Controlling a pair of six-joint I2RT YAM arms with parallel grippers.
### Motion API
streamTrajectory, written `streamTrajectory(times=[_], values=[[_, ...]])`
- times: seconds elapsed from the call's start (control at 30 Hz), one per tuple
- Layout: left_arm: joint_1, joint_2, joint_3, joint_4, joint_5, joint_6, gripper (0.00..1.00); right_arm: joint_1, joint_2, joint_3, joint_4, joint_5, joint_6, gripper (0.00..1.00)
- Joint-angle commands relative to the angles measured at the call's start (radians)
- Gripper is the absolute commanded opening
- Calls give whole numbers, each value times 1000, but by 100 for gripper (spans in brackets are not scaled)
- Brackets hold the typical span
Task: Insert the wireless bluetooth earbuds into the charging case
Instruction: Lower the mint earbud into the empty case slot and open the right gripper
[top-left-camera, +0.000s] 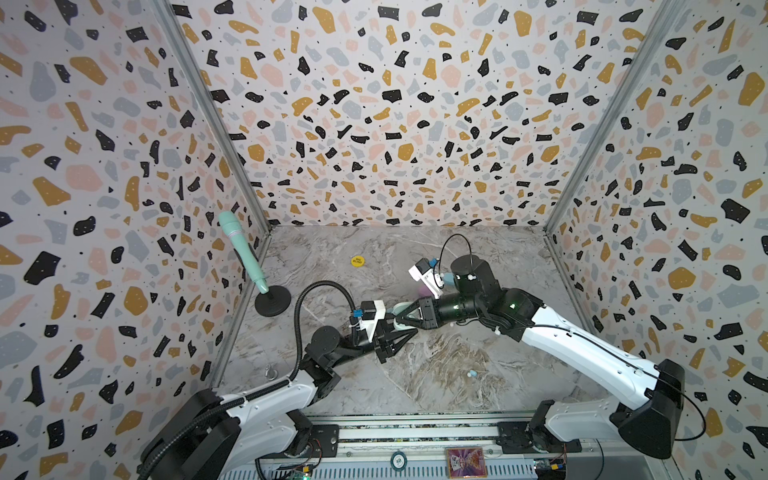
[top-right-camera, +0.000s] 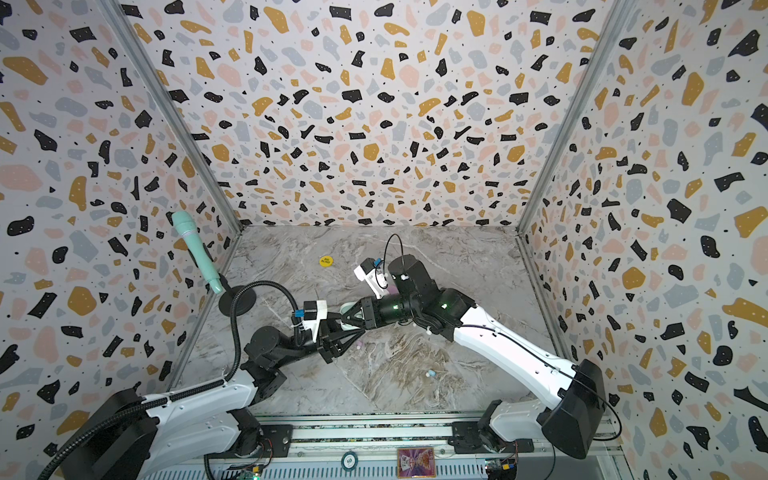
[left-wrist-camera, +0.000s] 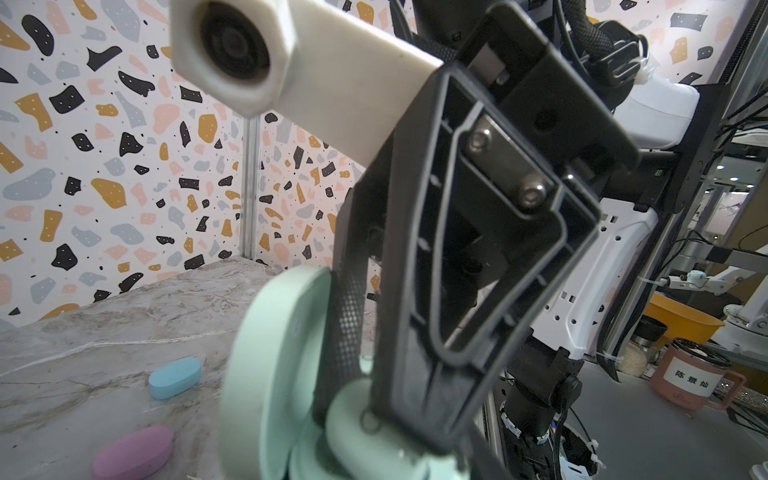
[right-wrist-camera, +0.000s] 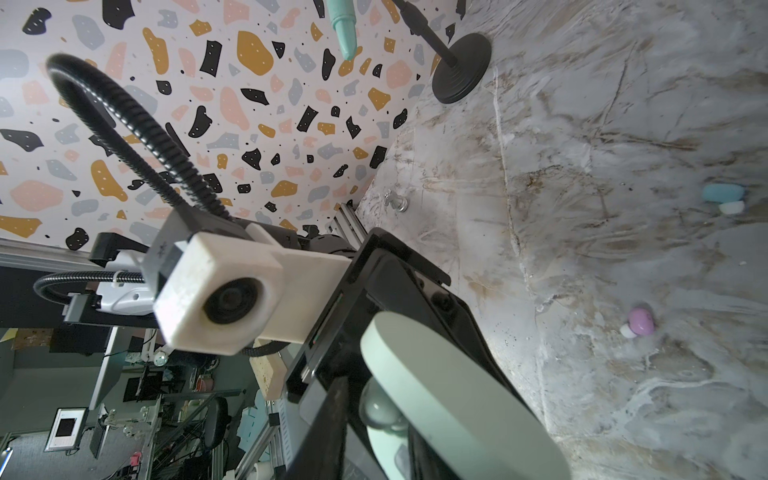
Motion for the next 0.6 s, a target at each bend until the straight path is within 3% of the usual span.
streamTrajectory(times=[0.0,0.57], values=[[7,-27,14,78,13,13,14,3,4,42,-61,24,-24,29],[7,-21,18,63,-3,24,14,-6,-16,154,-220,59,-65,45]])
